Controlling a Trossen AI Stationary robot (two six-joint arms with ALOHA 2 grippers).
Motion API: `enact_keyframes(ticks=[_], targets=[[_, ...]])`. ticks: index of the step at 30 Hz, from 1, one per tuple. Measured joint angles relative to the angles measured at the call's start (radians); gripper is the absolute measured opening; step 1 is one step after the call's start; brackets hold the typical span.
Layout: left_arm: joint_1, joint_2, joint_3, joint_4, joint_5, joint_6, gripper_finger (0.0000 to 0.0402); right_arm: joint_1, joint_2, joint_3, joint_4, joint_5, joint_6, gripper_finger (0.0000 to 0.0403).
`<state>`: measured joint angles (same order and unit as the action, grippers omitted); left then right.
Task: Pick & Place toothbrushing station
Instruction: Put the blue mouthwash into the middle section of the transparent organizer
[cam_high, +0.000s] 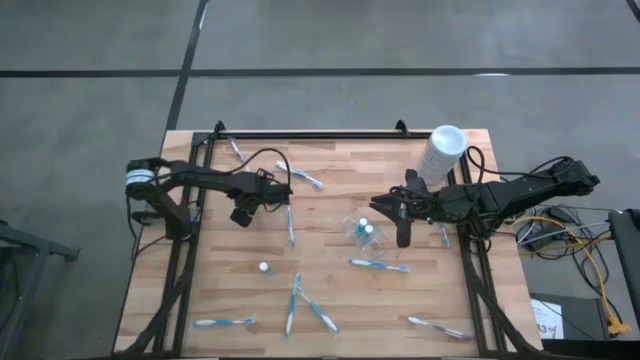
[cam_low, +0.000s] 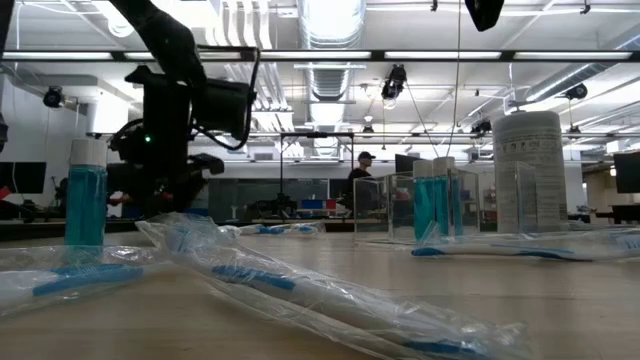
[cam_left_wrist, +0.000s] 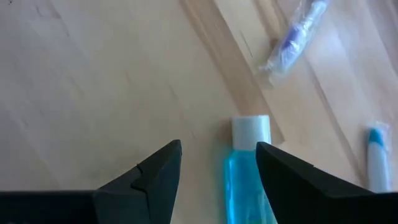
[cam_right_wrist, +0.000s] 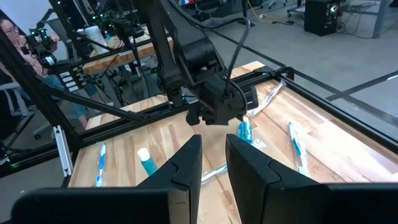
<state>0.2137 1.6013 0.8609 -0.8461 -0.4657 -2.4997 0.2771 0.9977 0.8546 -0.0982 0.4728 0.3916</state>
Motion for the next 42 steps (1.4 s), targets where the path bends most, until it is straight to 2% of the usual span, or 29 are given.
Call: enact_keyframes(ticks=[11,42], targets=[[0.014,0.007,0.003,0.022,-0.110,-0.014,0.0213,0.000,0.000,0.000,0.000,0.000,0.000,0.0068],[0.045,0.088,0.003,0.075,-0.084,0.018,0.0205,0.000,0.000,0.000,0.000,0.000,0.000,0.0068]])
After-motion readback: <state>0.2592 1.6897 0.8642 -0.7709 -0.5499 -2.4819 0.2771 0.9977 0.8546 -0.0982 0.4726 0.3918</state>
